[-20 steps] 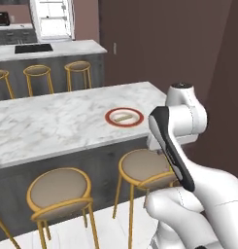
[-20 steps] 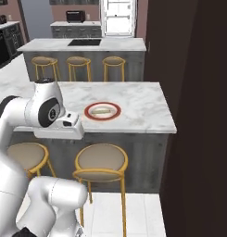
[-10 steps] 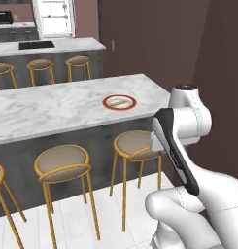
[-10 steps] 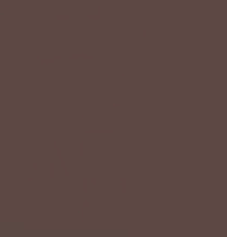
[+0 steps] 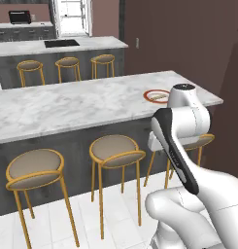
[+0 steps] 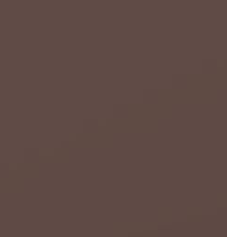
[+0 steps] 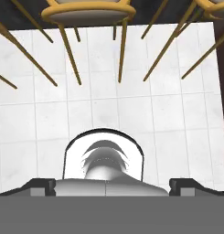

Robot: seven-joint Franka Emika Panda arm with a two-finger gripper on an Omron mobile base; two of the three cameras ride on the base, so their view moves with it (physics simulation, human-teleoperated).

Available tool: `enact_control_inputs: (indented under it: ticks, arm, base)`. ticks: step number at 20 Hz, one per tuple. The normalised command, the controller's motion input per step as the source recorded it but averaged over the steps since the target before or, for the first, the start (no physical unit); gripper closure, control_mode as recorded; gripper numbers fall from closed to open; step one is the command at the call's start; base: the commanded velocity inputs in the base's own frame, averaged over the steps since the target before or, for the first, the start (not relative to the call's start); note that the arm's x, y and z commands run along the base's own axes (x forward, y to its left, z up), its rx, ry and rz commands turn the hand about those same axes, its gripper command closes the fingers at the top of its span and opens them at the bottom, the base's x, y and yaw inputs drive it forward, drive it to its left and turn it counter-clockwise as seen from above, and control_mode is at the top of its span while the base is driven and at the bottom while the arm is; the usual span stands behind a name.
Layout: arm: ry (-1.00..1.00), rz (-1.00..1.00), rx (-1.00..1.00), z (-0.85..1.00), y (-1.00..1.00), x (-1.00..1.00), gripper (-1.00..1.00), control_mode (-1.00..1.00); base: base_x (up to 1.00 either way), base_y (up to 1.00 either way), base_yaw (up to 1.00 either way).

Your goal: Retrieve the butter from the fridge and place it on a plate on the dining table. Then retrieve the butter knife by the fridge and place it near the plate.

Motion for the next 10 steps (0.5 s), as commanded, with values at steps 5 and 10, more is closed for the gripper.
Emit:
enact_control_inputs:
  ticks: [5, 10]
  arm:
    - [0.00, 0.00, 0.00, 0.00, 0.00, 0.00, -1.00, 1.00]
    - [0.00, 0.00, 0.00, 0.00, 0.00, 0.00, -1.00, 1.00]
  base:
    - [0.00, 1.00, 0.00]
    - [0.00, 1.00, 0.00]
